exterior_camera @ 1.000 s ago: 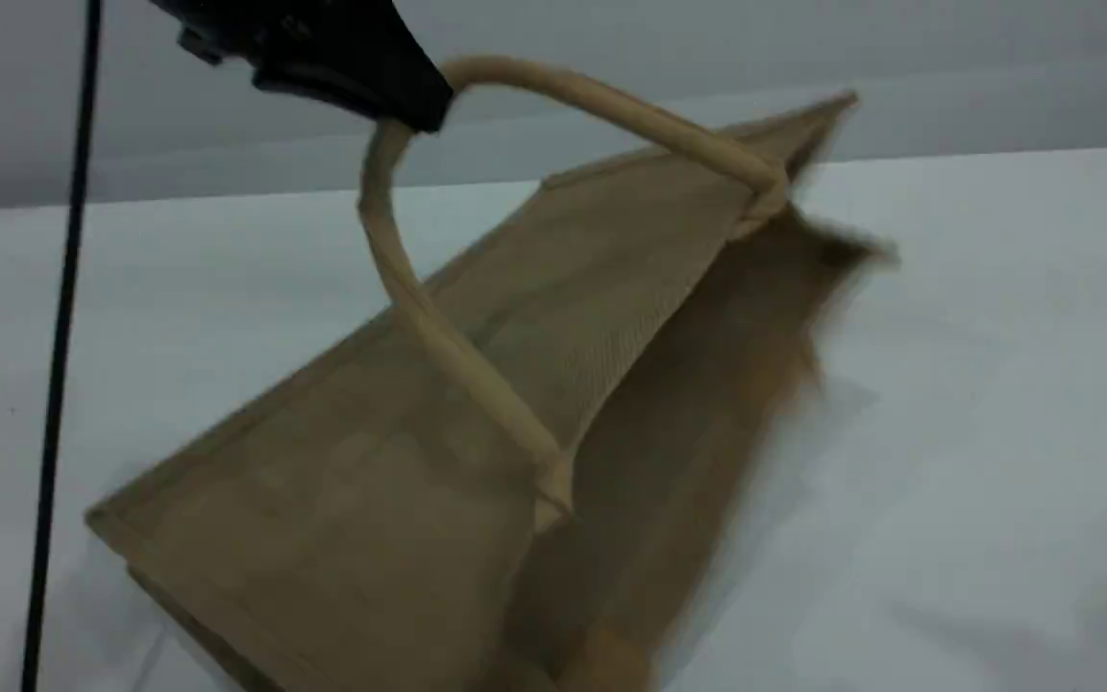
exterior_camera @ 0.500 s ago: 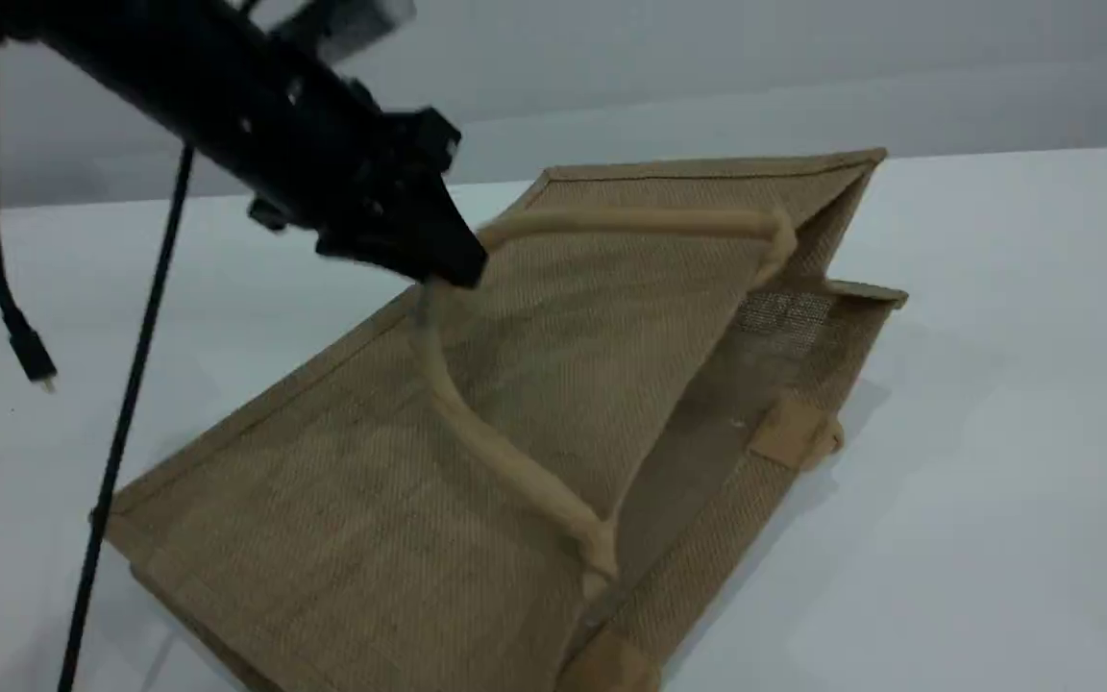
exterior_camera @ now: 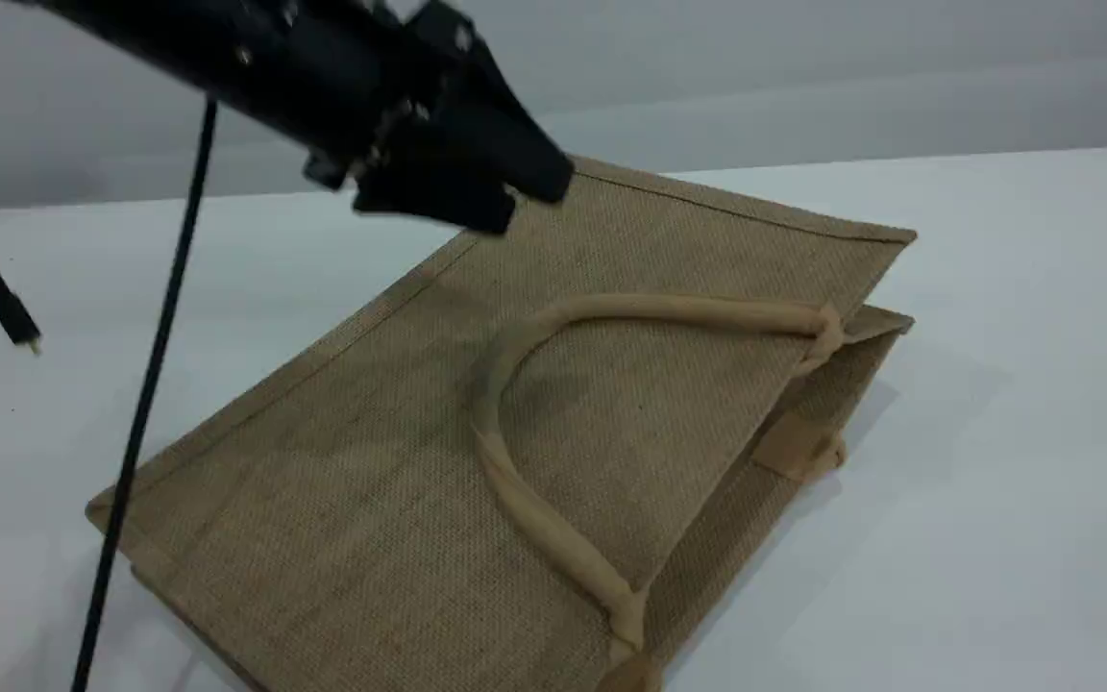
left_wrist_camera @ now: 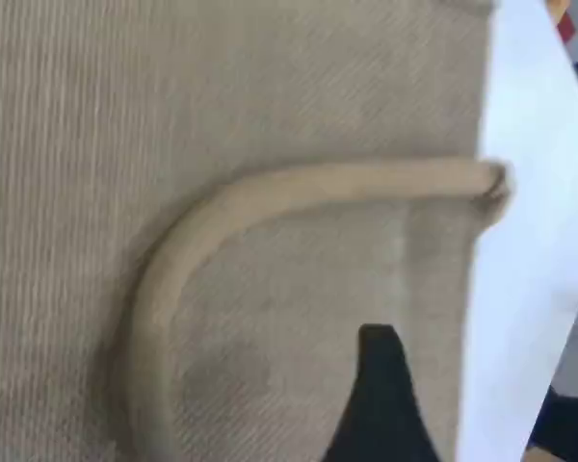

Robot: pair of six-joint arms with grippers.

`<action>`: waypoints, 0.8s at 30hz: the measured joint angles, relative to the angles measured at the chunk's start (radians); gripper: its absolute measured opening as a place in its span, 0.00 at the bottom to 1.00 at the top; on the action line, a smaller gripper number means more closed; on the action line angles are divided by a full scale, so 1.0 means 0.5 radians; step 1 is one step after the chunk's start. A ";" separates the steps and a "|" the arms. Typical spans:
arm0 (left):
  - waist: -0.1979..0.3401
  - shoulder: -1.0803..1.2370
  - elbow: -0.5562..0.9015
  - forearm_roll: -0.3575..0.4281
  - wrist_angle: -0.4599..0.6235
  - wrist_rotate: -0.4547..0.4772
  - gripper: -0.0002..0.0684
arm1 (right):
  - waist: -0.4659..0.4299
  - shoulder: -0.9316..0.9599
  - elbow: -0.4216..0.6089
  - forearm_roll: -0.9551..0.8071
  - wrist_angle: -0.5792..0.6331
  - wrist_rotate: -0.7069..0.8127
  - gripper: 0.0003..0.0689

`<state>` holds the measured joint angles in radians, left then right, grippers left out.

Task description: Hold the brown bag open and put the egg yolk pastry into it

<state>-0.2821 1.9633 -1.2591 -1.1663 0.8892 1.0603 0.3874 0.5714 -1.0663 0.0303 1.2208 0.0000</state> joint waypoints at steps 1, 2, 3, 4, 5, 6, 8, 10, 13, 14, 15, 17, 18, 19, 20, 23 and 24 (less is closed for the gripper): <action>0.000 -0.045 0.000 0.015 0.000 0.000 0.70 | 0.000 -0.043 0.018 0.013 0.000 0.000 0.54; 0.000 -0.093 0.000 0.041 0.002 0.000 0.69 | 0.000 -0.082 0.045 0.013 0.000 0.000 0.54; 0.000 -0.133 0.000 0.070 0.004 -0.002 0.69 | 0.000 -0.134 0.082 0.013 0.000 0.000 0.54; 0.000 -0.185 0.000 0.113 0.009 -0.012 0.69 | 0.000 -0.189 0.128 0.013 0.000 0.014 0.54; 0.000 -0.241 0.000 0.155 0.025 -0.036 0.69 | 0.000 -0.237 0.173 0.013 0.000 0.042 0.54; 0.000 -0.300 0.000 0.191 0.042 -0.065 0.69 | 0.000 -0.299 0.235 0.013 0.000 0.061 0.54; 0.000 -0.414 0.000 0.272 0.087 -0.135 0.69 | 0.000 -0.432 0.363 0.013 -0.003 0.061 0.54; 0.000 -0.532 0.000 0.367 0.126 -0.216 0.69 | 0.000 -0.559 0.518 0.002 -0.066 0.061 0.54; -0.016 -0.738 0.000 0.510 0.185 -0.339 0.69 | 0.000 -0.752 0.742 -0.029 -0.228 0.048 0.54; -0.032 -0.797 0.000 0.565 0.190 -0.383 0.69 | 0.000 -0.815 0.820 -0.029 -0.252 0.048 0.54; -0.054 -0.870 0.000 0.628 0.194 -0.425 0.69 | 0.000 -0.874 0.882 -0.027 -0.281 0.048 0.54; -0.106 -1.016 0.000 0.773 0.198 -0.546 0.69 | 0.000 -0.969 1.014 -0.025 -0.296 0.048 0.54; -0.142 -1.075 0.000 0.857 0.205 -0.604 0.69 | 0.000 -1.014 1.068 -0.025 -0.296 0.048 0.54; -0.180 -1.146 0.000 0.935 0.219 -0.675 0.69 | 0.000 -1.051 1.101 -0.024 -0.299 0.047 0.54; -0.215 -1.215 0.000 1.019 0.237 -0.753 0.69 | 0.000 -1.073 1.124 -0.024 -0.303 0.047 0.54; -0.357 -1.404 0.000 1.276 0.305 -0.997 0.69 | 0.000 -1.083 1.125 -0.024 -0.323 0.046 0.54; -0.398 -1.465 0.000 1.352 0.342 -1.088 0.69 | 0.000 -1.083 1.125 -0.024 -0.321 0.046 0.54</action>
<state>-0.4812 1.2308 -1.2591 -0.4904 1.0600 0.5165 0.3874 0.0297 -0.5036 0.0181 1.0603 0.0229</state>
